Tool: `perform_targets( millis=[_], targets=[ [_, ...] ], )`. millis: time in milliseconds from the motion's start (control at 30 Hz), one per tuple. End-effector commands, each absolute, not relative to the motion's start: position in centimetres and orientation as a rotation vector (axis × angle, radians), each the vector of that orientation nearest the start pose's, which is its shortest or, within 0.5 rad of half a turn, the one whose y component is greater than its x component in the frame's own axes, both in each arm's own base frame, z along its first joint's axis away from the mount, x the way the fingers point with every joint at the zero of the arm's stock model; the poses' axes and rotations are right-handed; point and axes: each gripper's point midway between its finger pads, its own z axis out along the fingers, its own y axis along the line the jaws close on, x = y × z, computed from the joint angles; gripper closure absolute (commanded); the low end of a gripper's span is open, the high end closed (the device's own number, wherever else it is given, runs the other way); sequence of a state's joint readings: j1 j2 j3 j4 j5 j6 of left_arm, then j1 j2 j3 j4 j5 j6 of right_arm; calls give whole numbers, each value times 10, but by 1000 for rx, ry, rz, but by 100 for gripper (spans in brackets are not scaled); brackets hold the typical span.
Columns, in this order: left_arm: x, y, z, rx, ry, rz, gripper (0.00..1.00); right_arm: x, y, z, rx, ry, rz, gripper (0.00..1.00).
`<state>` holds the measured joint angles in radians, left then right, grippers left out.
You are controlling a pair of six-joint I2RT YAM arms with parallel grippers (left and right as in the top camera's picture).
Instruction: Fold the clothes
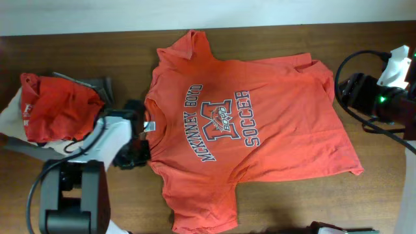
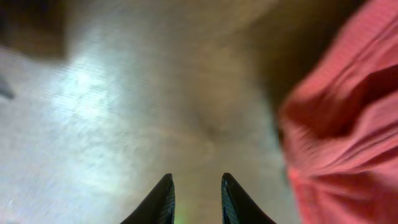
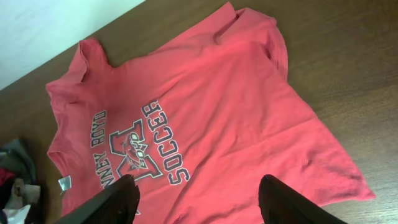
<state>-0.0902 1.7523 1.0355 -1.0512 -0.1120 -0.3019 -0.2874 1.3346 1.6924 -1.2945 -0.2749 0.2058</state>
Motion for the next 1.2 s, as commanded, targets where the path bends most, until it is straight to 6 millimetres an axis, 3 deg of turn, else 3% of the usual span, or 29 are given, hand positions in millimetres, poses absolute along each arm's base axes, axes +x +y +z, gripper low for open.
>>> perform_targets(
  millis=[0,100,400,633,767,833,967,1167],
  targets=[
    [266,-10,49,-238,3197,125,75,311,-41,324,474,2420,307,33],
    [274,-15,67,-229,3144,92,73,311,-41,324,474,2420,307,29],
    [287,-20,132,-219,2967,2,51,311,-42,324,499,2416,311,26],
    [282,-24,183,-206,2817,-66,39,311,-42,324,502,2415,313,26],
    [275,-31,200,-166,2771,-129,39,309,-40,325,499,2414,321,26],
    [271,-36,210,-64,2738,-158,39,306,-39,327,497,2410,321,26],
    [261,-36,233,24,2651,-160,39,290,-34,334,495,2404,320,26],
    [241,-34,255,106,2564,-141,39,244,-21,343,498,2413,322,25]
  ],
)
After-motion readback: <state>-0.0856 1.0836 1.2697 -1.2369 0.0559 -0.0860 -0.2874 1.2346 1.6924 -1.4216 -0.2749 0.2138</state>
